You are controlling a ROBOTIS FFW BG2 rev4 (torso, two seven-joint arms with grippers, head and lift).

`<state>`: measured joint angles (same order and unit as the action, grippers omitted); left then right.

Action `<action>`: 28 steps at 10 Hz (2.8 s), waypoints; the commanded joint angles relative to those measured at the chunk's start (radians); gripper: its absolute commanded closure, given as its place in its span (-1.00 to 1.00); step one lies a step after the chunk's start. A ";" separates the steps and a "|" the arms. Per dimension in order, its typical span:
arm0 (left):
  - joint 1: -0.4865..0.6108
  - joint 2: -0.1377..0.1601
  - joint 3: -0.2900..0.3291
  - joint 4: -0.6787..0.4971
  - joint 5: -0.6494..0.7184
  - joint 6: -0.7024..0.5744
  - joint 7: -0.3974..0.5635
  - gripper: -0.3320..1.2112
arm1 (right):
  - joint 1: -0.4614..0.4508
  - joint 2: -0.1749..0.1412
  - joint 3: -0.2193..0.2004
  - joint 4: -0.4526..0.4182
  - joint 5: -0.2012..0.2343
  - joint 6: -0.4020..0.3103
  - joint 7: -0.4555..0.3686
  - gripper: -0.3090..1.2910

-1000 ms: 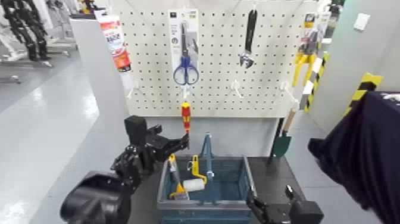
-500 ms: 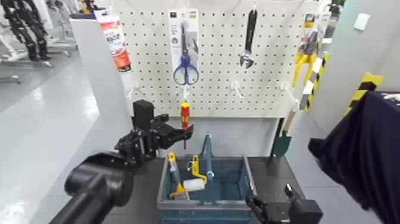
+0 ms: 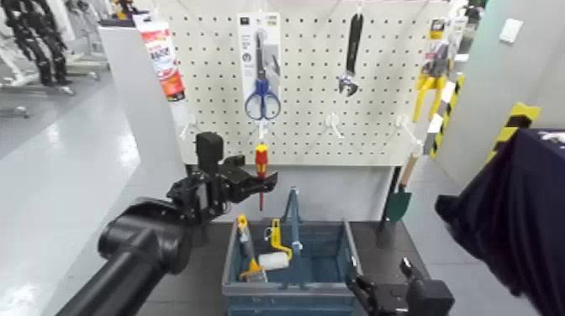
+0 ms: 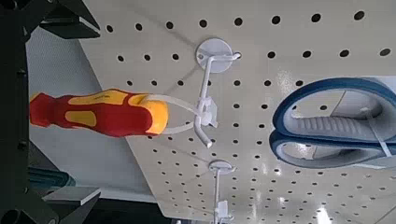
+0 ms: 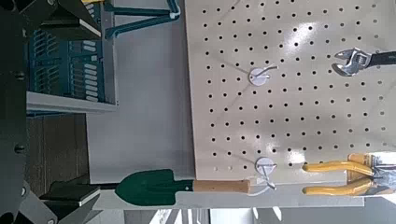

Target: Put the red screwdriver into the crate.

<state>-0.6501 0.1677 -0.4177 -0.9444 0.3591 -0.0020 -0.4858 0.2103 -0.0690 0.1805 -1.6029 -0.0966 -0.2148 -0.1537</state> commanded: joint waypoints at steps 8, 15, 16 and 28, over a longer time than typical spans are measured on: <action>-0.020 -0.010 0.000 0.035 0.009 -0.027 0.000 0.97 | -0.005 -0.005 -0.003 -0.002 -0.003 -0.003 0.002 -0.44; 0.083 0.007 0.054 -0.163 -0.011 0.042 -0.011 0.97 | -0.003 -0.006 -0.006 0.000 -0.002 -0.005 0.002 -0.44; 0.112 0.012 0.073 -0.228 -0.015 0.071 -0.005 0.97 | -0.003 -0.006 -0.006 0.000 -0.002 -0.003 0.002 -0.44; 0.402 0.032 0.165 -0.559 0.155 0.313 0.116 0.97 | -0.002 -0.003 -0.004 -0.003 -0.002 0.006 0.002 -0.44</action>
<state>-0.2508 0.2009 -0.2462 -1.5142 0.5090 0.3130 -0.3695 0.2085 -0.0721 0.1767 -1.6049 -0.0982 -0.2085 -0.1518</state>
